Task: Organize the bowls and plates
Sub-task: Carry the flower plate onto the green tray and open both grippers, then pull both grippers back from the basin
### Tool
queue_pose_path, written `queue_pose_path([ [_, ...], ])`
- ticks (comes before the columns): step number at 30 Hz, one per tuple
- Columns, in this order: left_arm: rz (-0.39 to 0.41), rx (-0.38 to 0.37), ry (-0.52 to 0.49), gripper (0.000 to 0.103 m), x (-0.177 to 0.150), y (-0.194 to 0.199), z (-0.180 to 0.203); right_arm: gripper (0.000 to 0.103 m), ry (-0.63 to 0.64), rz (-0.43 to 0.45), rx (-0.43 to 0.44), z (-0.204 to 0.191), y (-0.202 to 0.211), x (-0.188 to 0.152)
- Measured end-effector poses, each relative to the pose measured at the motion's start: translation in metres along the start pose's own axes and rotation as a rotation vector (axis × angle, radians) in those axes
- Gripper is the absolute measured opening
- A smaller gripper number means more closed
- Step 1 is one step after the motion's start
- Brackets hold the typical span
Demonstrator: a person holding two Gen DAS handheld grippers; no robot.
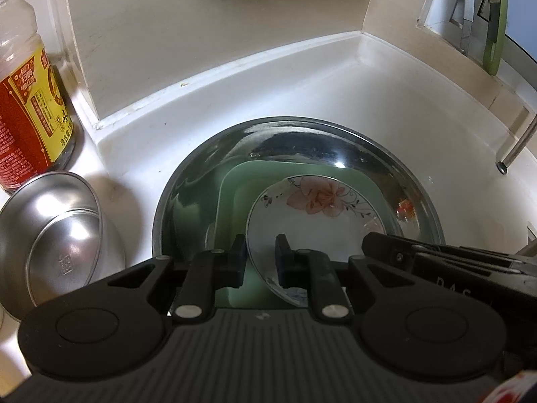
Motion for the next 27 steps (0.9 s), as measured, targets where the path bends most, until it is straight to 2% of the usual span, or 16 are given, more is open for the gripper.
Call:
queue_pose_path([
  [4,0.015,0.005,-0.014,0.017,0.003,0.006,0.001,0.008,0.015,-0.005,-0.005,-0.003,-0.001,0.001],
  [7,0.022,0.003,-0.011,0.021,0.004,0.012,-0.002,0.016,0.022,0.012,-0.004,-0.005,0.003,0.002],
  [9,0.025,0.003,-0.015,0.021,0.005,0.018,-0.003,0.045,0.027,0.032,0.007,-0.008,0.009,0.004],
  [11,0.032,-0.001,-0.016,0.022,0.006,0.025,-0.004,0.053,0.031,0.056,0.021,-0.010,0.015,0.005],
  [17,0.049,-0.004,-0.018,0.023,0.006,0.050,-0.008,0.055,0.043,0.074,0.047,-0.016,0.037,0.007],
  [27,0.062,-0.006,-0.021,0.023,-0.007,0.094,-0.012,0.066,0.074,0.068,0.055,-0.021,0.076,-0.007],
])
Point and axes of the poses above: each gripper's, at about its wrist camera, not at the fingertips, and y roughly against the way its jaws point, z to its right, x to its top, the point moved 3 cm from there along -y, roughly the way its jaws point, and after that the axes turned 11 degrees about z, right-handed, at the moved point
